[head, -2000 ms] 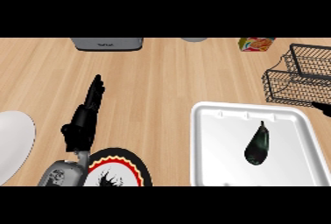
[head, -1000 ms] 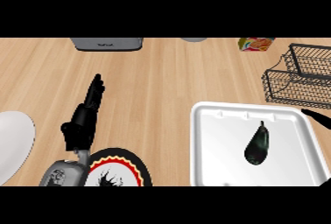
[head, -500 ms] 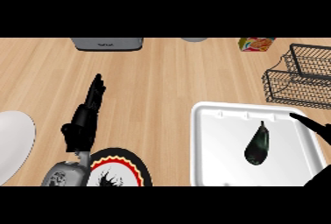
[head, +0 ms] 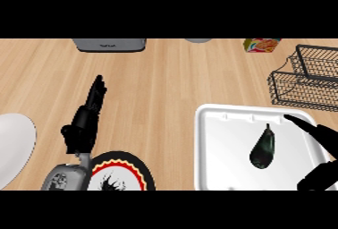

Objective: Pick the eggplant from the tray and place it in the tiered basket

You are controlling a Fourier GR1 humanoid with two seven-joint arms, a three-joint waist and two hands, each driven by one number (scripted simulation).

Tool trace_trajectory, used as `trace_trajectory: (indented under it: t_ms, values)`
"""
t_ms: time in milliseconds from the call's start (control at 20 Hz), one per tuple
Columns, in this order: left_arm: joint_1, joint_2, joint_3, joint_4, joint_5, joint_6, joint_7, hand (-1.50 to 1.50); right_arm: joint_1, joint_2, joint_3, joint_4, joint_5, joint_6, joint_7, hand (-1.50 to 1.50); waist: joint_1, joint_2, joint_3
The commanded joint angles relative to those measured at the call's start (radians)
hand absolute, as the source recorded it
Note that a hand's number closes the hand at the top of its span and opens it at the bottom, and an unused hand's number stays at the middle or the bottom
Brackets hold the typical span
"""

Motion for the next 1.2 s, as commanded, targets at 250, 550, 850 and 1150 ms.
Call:
trace_trajectory:
  t_ms: [250, 550, 850, 1150]
  values:
    - [0.0, -0.001, 0.032, -0.033, 0.008, -0.043, 0.031, 0.0, -0.05, 0.046, 0.006, 0.126, 0.079, -0.019, -0.075, -1.5, 0.002, 0.0, 0.0]
    - [0.031, -0.018, 0.001, -0.1, -0.04, -0.028, 0.062, 0.0, -0.072, 0.04, -0.004, 0.151, 0.096, 0.021, -0.061, -1.5, 0.002, 0.0, 0.0]
    - [-0.007, -0.032, 0.033, -0.048, -0.037, -0.027, 0.059, 0.0, -0.087, 0.088, -0.009, 0.199, 0.122, -0.027, -0.075, -1.5, 0.001, 0.0, 0.0]
    - [0.017, -0.042, 0.036, -0.009, -0.038, -0.042, -0.011, 0.0, -0.049, 0.123, 0.03, 0.201, 0.173, -0.068, -0.101, -1.5, 0.0, 0.0, 0.0]
